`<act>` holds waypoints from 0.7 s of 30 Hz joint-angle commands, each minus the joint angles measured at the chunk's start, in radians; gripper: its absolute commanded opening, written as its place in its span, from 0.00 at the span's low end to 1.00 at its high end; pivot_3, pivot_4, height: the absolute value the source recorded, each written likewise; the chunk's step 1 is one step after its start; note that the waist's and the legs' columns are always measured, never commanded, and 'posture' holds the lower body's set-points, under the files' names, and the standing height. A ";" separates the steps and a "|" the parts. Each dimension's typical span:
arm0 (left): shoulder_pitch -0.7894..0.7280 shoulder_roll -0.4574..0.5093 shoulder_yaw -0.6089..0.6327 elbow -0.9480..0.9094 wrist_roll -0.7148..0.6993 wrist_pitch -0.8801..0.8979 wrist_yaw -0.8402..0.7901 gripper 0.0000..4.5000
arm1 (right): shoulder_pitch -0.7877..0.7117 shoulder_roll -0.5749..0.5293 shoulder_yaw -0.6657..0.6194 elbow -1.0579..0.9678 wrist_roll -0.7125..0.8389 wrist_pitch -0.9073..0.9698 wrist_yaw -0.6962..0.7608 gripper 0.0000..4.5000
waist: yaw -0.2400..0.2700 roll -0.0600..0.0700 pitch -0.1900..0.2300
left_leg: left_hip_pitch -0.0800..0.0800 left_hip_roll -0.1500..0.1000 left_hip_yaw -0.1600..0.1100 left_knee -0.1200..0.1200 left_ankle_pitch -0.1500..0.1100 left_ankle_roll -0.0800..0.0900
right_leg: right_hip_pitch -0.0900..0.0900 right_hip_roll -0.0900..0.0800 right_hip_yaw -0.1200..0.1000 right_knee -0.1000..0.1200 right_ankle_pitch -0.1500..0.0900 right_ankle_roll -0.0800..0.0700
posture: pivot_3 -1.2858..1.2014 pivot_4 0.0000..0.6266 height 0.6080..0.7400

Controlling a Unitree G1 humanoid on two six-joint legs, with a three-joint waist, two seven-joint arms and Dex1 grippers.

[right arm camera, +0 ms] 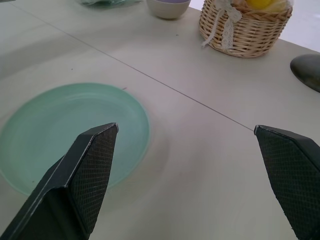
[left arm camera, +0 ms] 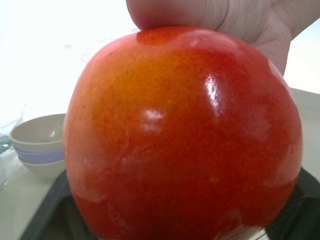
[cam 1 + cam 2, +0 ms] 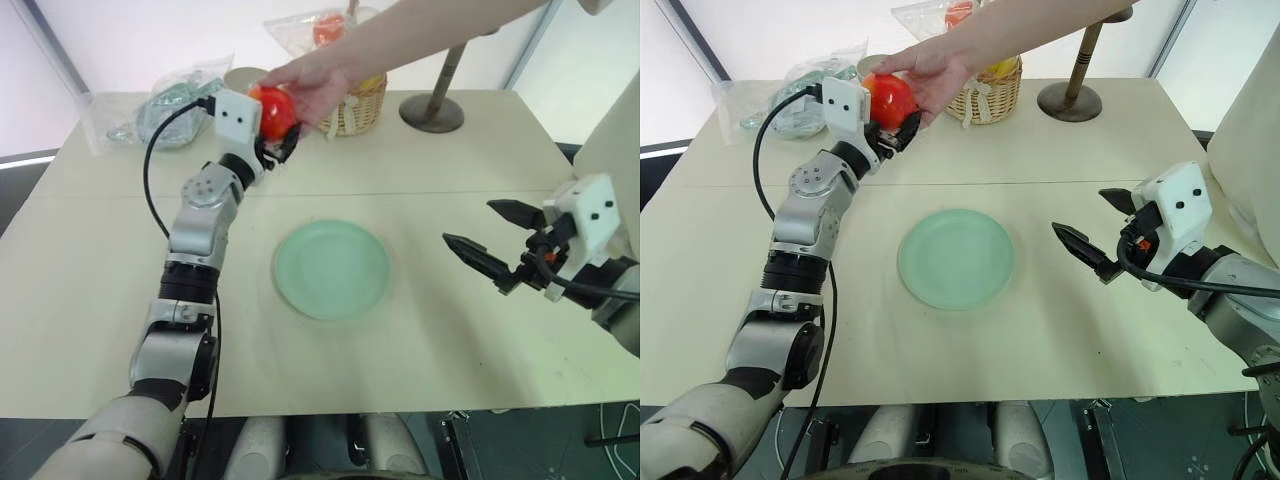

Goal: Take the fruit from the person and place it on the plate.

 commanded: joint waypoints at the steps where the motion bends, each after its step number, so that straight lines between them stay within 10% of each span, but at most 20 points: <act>1: -0.033 0.001 0.017 -0.018 -0.005 -0.021 0.004 0.67 | -0.009 -0.014 -0.028 -0.021 0.007 -0.009 -0.002 1.00 | 0.000 0.000 0.000 | 0.000 0.000 0.000 0.000 0.000 0.000 | 0.000 0.000 0.000 0.000 0.000 0.000 | 0.52 0.24 1.00; 21: -0.005 0.112 0.004 -0.178 -0.070 0.036 -0.189 0.67 | -0.023 -0.019 -0.009 -0.009 -0.002 -0.013 0.003 1.00 | -0.001 0.000 0.000 | 0.000 0.000 0.000 0.000 0.000 0.000 | 0.000 0.000 0.000 0.000 0.000 0.000 | 0.52 0.24 1.00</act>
